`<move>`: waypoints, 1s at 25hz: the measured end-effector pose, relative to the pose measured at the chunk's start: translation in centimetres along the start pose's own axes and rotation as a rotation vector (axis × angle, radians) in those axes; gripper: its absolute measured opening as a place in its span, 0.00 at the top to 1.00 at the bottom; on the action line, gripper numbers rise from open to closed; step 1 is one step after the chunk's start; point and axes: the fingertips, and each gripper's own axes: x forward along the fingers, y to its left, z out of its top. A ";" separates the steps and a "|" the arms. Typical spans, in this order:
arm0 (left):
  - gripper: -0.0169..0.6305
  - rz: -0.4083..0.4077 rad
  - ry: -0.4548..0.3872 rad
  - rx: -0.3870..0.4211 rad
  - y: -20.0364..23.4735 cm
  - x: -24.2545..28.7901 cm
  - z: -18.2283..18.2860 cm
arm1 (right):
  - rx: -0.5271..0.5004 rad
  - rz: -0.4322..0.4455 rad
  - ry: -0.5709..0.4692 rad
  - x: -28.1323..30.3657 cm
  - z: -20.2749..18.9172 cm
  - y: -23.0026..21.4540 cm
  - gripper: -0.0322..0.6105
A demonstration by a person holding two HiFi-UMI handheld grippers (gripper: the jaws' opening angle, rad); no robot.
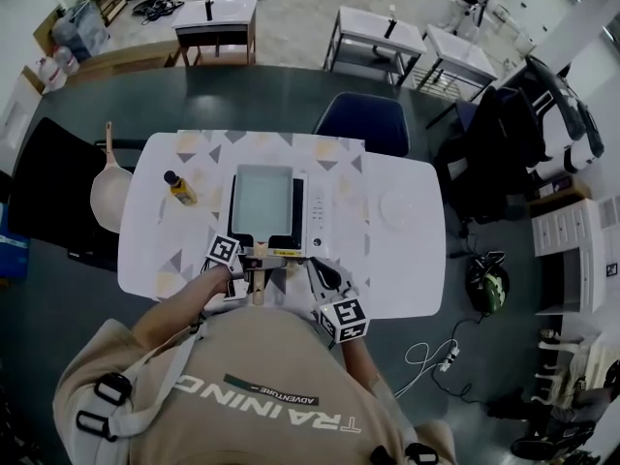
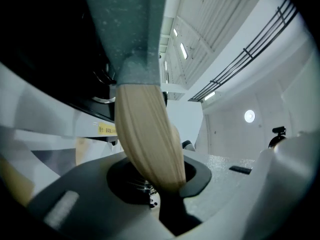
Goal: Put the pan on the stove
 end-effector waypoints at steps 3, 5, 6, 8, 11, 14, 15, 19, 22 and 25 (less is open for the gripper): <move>0.87 -0.015 -0.010 -0.025 0.1 -0.1 0.2 | 0.005 0.002 0.003 -0.1 -0.4 0.5 0.95; 0.88 -0.021 -0.006 -0.034 0.1 0.0 0.2 | 0.010 -0.002 0.011 -0.3 -0.9 0.7 0.95; 0.88 -0.025 -0.005 -0.039 0.1 0.0 0.2 | 0.013 -0.005 0.015 -0.4 -1.1 0.7 0.95; 0.88 -0.037 -0.010 -0.051 -0.2 0.2 0.3 | 0.014 -0.014 0.020 -0.7 -1.4 0.6 0.95; 0.97 -0.053 -0.028 -0.061 -0.6 0.2 0.5 | 0.016 -0.028 0.019 -1.0 -1.4 0.4 0.95; 0.97 -0.056 -0.038 -0.069 -0.6 0.2 0.7 | 0.014 -0.040 0.019 -1.0 -1.3 0.2 0.95; 0.97 -0.057 -0.038 -0.069 -0.7 0.2 0.7 | 0.010 -0.043 0.015 -1.0 -1.1 0.1 0.95; 0.98 -0.064 -0.046 -0.069 -0.6 0.2 0.8 | -0.009 -0.039 0.007 -0.9 -0.4 0.3 0.95; 0.98 -0.066 -0.055 -0.071 -0.4 0.1 0.9 | -0.019 -0.029 -0.003 -0.8 -0.1 0.7 0.95; 0.98 -0.073 -0.056 -0.076 -0.6 0.0 0.9 | -0.025 -0.018 -0.005 -0.7 0.0 1.0 0.95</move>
